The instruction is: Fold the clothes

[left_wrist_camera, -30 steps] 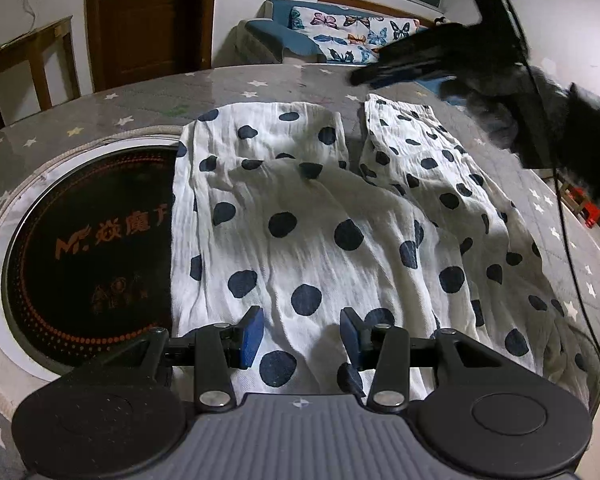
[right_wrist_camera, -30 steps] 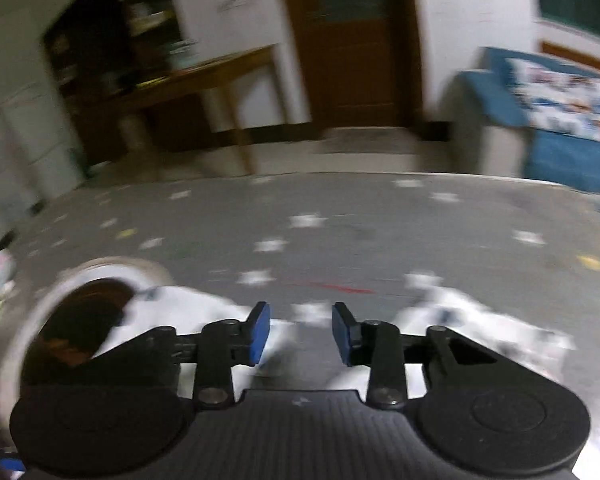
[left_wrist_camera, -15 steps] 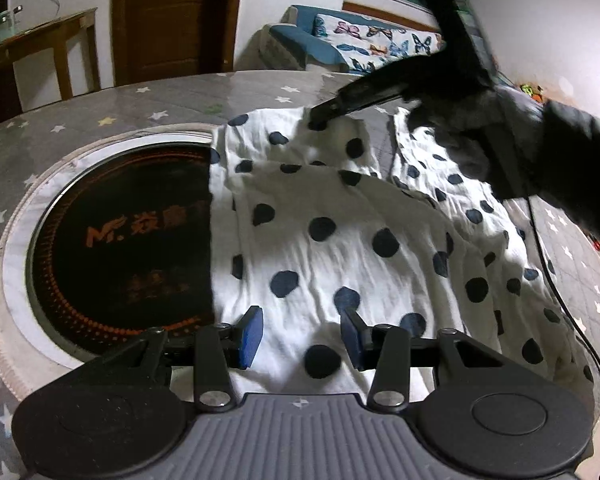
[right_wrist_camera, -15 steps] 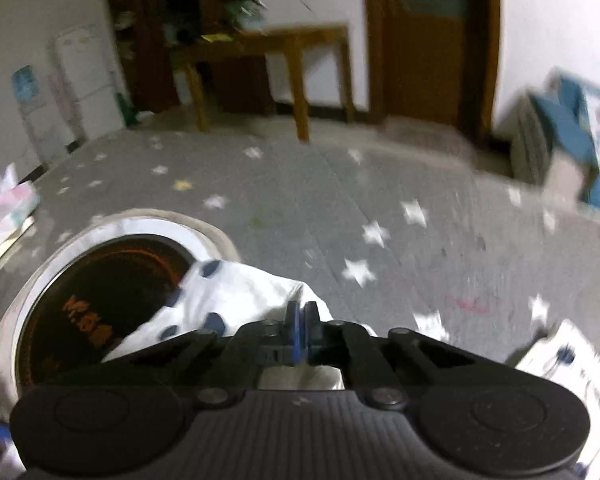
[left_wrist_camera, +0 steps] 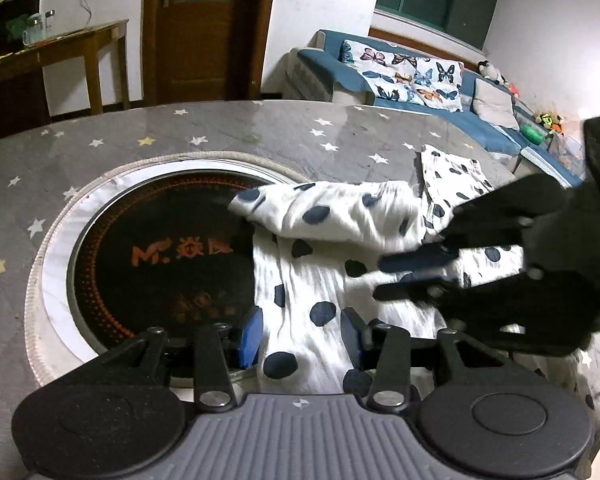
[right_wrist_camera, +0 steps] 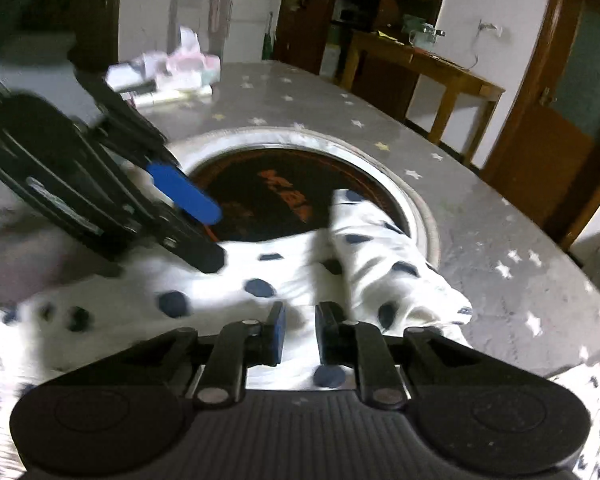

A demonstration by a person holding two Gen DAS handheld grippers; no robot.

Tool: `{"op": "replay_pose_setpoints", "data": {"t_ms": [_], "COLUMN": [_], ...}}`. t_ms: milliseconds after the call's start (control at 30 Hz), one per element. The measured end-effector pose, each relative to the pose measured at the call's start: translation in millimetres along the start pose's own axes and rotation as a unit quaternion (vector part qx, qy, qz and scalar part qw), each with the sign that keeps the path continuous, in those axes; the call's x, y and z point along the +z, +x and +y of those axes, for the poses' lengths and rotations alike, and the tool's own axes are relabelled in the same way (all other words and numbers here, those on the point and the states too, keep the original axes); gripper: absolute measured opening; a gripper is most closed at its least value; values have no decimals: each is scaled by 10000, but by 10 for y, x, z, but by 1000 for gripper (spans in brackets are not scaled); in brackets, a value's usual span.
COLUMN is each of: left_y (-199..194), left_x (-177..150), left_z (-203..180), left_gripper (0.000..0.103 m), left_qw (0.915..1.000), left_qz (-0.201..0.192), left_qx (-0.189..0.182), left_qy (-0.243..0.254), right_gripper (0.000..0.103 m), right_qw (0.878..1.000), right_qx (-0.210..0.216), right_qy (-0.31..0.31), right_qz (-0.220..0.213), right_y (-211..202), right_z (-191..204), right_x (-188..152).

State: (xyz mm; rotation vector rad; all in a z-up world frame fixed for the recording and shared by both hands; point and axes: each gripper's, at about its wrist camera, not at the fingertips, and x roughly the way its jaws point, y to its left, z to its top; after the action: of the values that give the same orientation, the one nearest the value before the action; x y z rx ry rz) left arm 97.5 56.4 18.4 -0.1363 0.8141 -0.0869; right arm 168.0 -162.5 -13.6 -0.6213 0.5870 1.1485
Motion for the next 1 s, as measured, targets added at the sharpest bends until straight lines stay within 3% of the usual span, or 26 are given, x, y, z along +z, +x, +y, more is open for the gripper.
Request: {"op": "replay_pose_setpoints", "data": {"t_ms": [133,233,367,433,633,700,733,867,1000], "left_y": [25,33,57,66,86,90,95,106,120], "left_x": [-31,-67,-98,-105,-134,-143,-148,-163,-171], "left_z": [-3,-33,-57,-55,-55,-57,-57,-64,-75], "left_gripper": [46,46,48,48,48,48,48,48,48], "left_qw": [10000,9999,9997,9997,9996,9995,9995,9993,9992], "left_qz": [55,93,149,164,208,216,223,248,256], "left_qx": [-30,-108,-160,-182,-208,-228,-234,-271,-319], "left_qy": [-6,23,57,55,47,46,44,47,50], "right_gripper": [14,21,31,32,32,20,20,17,17], "right_qw": [9978,9901,9739,9706,9750,9767,9787,9885,9850], "right_qx": [-43,-292,-189,-187,-249,-321,-380,-899,-1637], "right_qy": [627,1345,2260,2396,2143,2026,1897,1029,218], "right_qz": [-225,-289,-1,152,524,631,680,647,500], "right_y": [-137,-90,85,184,327,350,360,305,288], "right_z": [-250,-580,-1013,-1074,-1000,-979,-968,-833,-913], "right_x": [121,163,72,4,9,33,54,237,459]}}
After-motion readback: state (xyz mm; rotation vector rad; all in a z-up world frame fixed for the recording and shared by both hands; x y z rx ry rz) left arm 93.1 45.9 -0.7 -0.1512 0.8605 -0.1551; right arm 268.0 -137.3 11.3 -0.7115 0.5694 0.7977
